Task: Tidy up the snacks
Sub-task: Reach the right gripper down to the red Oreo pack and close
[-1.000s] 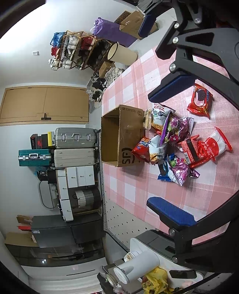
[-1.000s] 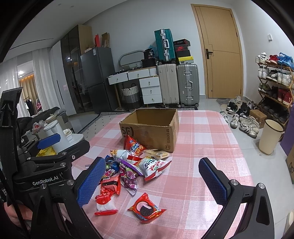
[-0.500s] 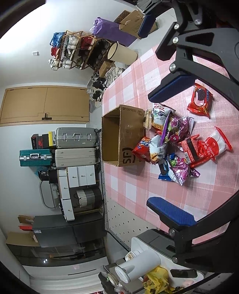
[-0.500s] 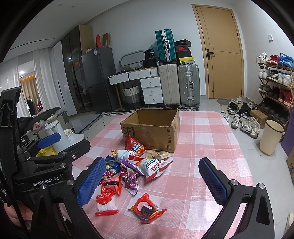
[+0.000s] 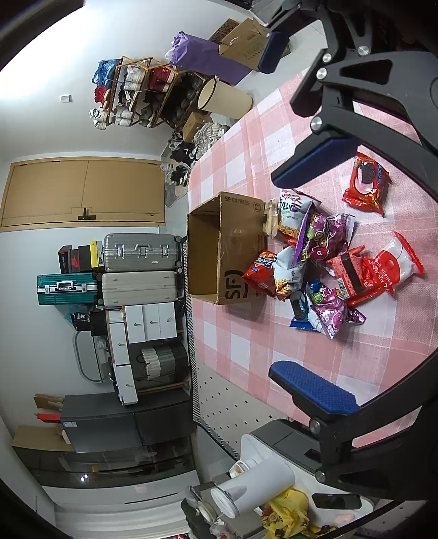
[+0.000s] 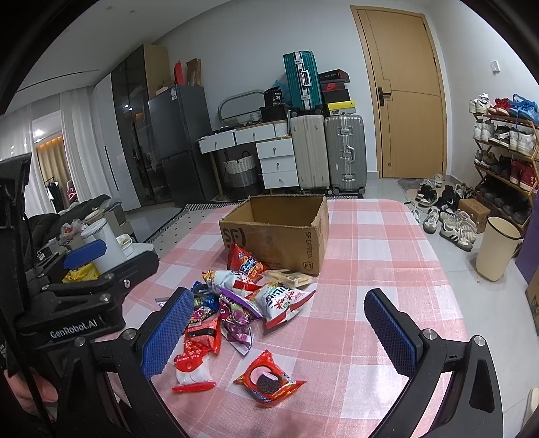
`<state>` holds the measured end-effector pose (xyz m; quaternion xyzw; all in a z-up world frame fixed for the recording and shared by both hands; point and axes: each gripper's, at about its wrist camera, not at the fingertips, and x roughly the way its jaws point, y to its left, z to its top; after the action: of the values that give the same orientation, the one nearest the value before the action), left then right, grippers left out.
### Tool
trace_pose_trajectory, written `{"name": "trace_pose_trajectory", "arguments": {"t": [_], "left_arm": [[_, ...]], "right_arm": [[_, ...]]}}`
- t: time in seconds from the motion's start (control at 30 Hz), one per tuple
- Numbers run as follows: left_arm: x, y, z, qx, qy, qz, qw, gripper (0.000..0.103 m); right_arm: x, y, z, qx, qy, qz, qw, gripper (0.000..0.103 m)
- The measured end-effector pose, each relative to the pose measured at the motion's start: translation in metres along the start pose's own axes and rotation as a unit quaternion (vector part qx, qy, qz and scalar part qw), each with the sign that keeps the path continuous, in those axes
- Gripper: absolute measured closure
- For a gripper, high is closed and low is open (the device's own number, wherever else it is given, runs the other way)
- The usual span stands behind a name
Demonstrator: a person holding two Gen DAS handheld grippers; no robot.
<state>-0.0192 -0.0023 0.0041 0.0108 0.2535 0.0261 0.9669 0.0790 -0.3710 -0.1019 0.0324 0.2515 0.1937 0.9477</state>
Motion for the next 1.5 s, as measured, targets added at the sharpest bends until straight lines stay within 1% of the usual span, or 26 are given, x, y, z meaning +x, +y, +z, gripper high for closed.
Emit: {"name": "trace_pose_trajectory", "arguments": {"t": [0.23, 0.5, 0.8, 0.9, 1.0, 1.23, 1.4, 1.5], "left_arm": [[0.006, 0.008, -0.003, -0.012, 0.006, -0.008, 0.9999, 0.001], [0.013, 0.029, -0.001, -0.026, -0.004, -0.002, 0.9996, 0.001], [0.019, 0.047, -0.002, -0.041, -0.003, -0.002, 0.9992, 0.001], [0.023, 0.054, -0.005, -0.047, -0.001, -0.011, 0.9988, 0.001], [0.030, 0.061, -0.007, -0.054, 0.005, -0.018, 0.9984, 0.001], [0.042, 0.073, -0.014, -0.068, 0.016, -0.013, 0.9975, 0.001], [0.048, 0.079, -0.019, -0.077, 0.020, -0.010, 0.9968, 0.001], [0.051, 0.081, -0.021, -0.079, 0.021, -0.009, 0.9966, 0.001]], "right_arm": [[0.016, -0.005, -0.014, -0.002, 0.022, 0.008, 1.000, 0.000], [0.042, -0.008, -0.040, -0.012, 0.068, 0.025, 0.997, 0.000], [0.077, -0.003, -0.076, -0.040, 0.126, 0.050, 0.990, 0.000], [0.089, -0.002, -0.085, -0.046, 0.144, 0.057, 0.987, 0.000], [0.100, 0.000, -0.091, -0.053, 0.159, 0.055, 0.984, 0.000], [0.116, -0.001, -0.099, -0.051, 0.180, 0.062, 0.980, 0.000], [0.125, 0.003, -0.103, -0.063, 0.191, 0.059, 0.978, 0.000], [0.129, 0.004, -0.105, -0.071, 0.197, 0.056, 0.976, 0.003]]}}
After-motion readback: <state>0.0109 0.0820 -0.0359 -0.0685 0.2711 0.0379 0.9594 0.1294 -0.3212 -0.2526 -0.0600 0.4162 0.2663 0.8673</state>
